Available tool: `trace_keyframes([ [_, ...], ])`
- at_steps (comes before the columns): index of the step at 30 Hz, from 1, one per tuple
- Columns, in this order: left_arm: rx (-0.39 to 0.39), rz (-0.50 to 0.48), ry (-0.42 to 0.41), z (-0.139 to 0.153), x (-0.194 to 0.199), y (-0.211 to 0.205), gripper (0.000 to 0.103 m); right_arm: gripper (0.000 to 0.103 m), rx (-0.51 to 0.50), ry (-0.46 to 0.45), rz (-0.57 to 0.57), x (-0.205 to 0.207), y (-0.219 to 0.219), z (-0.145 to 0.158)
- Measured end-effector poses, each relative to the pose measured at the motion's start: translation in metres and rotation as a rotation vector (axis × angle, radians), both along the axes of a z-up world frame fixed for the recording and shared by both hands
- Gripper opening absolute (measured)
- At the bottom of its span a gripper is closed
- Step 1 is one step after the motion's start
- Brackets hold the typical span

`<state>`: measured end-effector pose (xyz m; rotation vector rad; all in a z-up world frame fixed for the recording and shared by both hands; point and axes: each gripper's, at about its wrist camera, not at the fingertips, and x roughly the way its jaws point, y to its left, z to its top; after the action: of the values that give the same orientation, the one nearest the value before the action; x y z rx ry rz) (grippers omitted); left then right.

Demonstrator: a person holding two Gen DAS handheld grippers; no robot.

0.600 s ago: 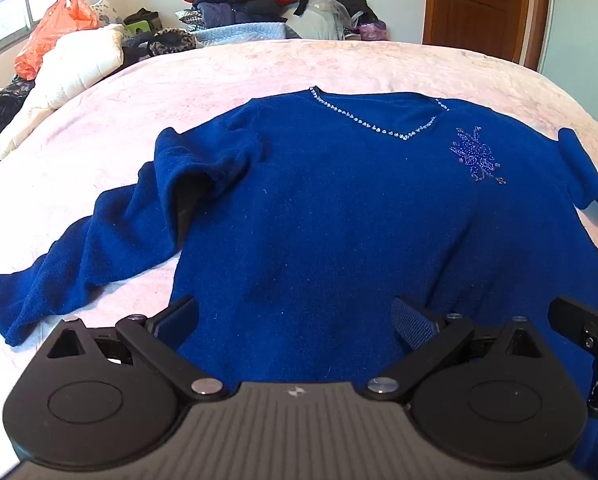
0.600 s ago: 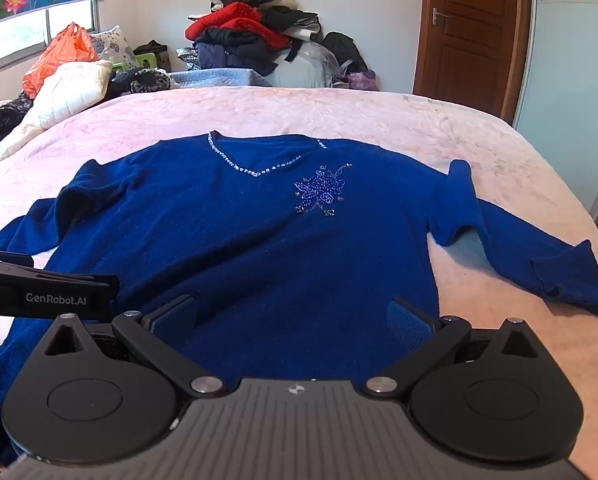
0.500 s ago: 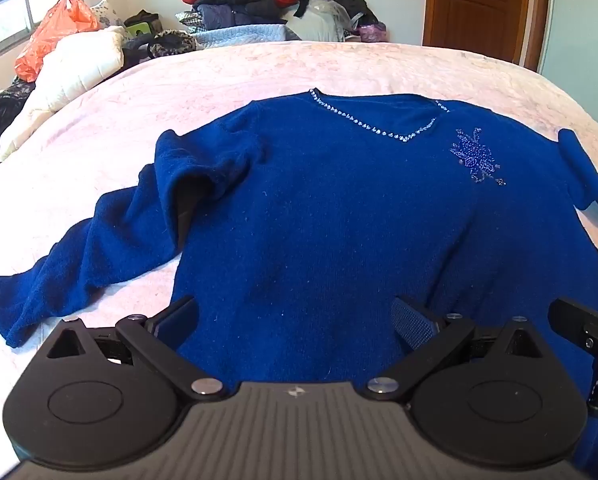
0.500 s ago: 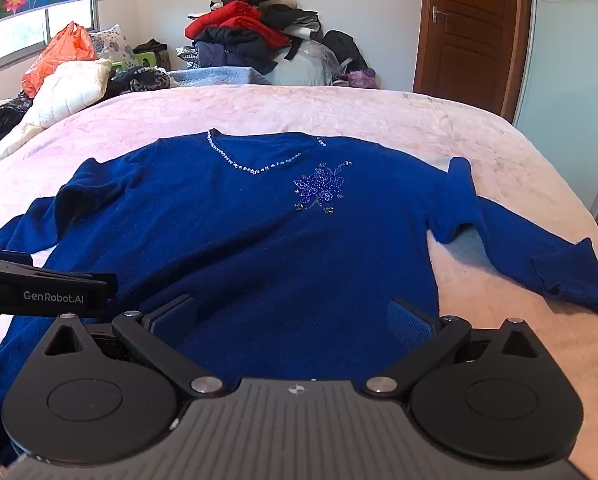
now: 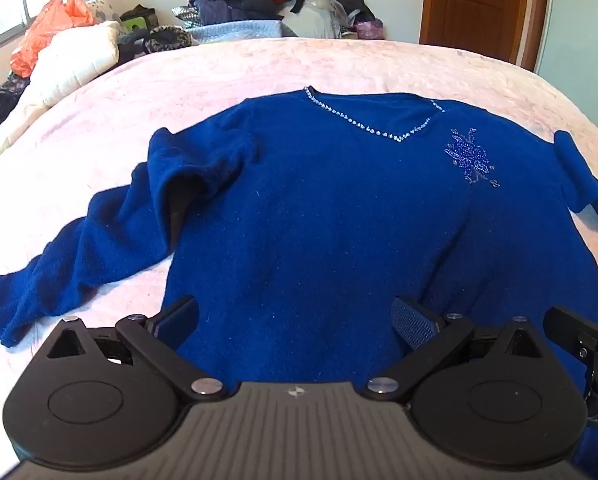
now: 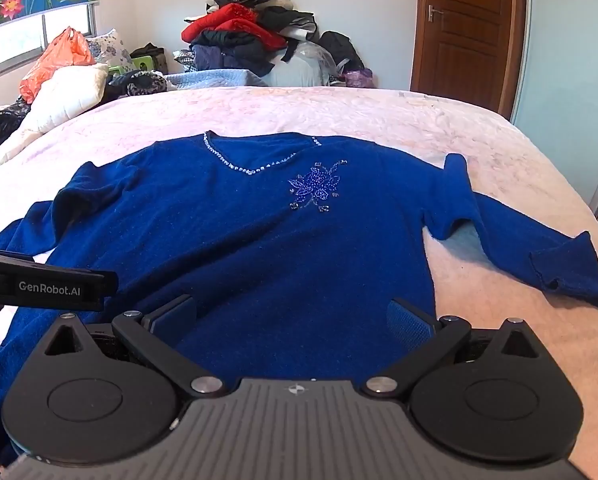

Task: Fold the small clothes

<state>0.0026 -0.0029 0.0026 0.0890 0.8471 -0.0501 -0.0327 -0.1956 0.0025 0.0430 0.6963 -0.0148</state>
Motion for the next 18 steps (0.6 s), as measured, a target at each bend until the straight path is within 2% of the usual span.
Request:
trace_keyframes([
  [18,0.106,-0.024,-0.082,0.007,-0.004,-0.016,0.103,0.103,0.019,-0.018,-0.010,-0.003,-0.008,-0.001],
])
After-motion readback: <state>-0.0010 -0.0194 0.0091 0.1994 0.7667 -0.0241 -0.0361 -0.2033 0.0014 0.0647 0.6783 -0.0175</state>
